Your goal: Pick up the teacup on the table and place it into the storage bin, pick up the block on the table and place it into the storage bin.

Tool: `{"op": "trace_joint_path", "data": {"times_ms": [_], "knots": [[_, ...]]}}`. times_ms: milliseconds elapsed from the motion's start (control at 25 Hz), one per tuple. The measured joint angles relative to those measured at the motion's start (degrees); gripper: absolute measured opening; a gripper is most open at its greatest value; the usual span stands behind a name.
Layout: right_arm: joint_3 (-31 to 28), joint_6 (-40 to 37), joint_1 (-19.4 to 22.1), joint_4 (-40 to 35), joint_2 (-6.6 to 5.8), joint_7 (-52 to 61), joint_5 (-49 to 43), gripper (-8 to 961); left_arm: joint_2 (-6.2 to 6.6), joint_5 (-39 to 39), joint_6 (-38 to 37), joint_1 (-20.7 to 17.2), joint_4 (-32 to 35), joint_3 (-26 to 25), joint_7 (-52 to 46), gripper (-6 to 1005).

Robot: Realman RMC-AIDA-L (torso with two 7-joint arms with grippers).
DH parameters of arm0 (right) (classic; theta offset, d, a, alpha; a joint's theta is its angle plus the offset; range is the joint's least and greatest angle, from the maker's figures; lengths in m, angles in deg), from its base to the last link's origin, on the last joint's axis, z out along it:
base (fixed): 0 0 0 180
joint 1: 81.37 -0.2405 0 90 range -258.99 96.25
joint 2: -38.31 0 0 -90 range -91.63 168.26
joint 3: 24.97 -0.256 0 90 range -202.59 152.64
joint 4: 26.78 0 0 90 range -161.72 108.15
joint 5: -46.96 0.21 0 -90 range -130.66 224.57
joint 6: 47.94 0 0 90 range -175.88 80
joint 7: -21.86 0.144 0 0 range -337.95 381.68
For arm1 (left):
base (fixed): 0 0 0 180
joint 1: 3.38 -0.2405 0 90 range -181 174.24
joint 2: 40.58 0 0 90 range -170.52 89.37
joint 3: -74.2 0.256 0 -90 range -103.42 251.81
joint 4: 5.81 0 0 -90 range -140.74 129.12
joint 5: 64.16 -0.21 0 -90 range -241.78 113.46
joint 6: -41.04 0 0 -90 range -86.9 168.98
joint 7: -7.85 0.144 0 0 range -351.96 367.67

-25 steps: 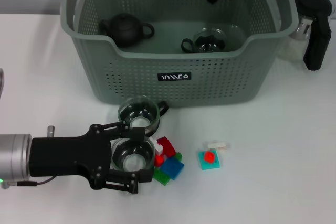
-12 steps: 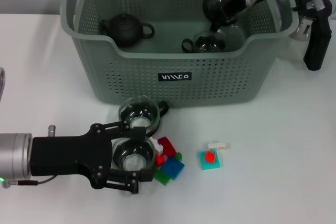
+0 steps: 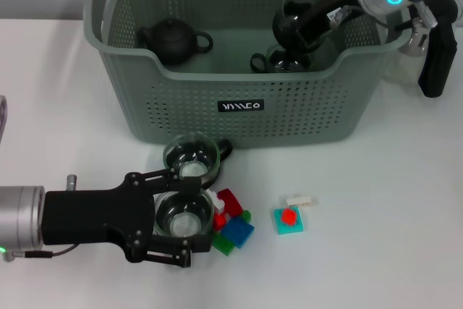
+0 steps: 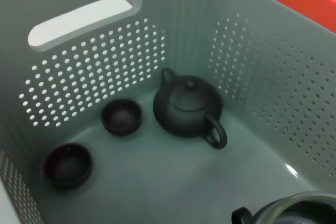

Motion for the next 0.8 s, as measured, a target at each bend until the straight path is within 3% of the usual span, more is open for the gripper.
{"op": "trace_joint_path", "data": {"times_ms": [800], "knots": [[0.32, -0.65, 0.47, -0.45, 0.39, -0.38, -0.04, 77, -0.09, -0.13, -0.17, -0.17, 0.02, 0.0, 0.14, 866]]}}
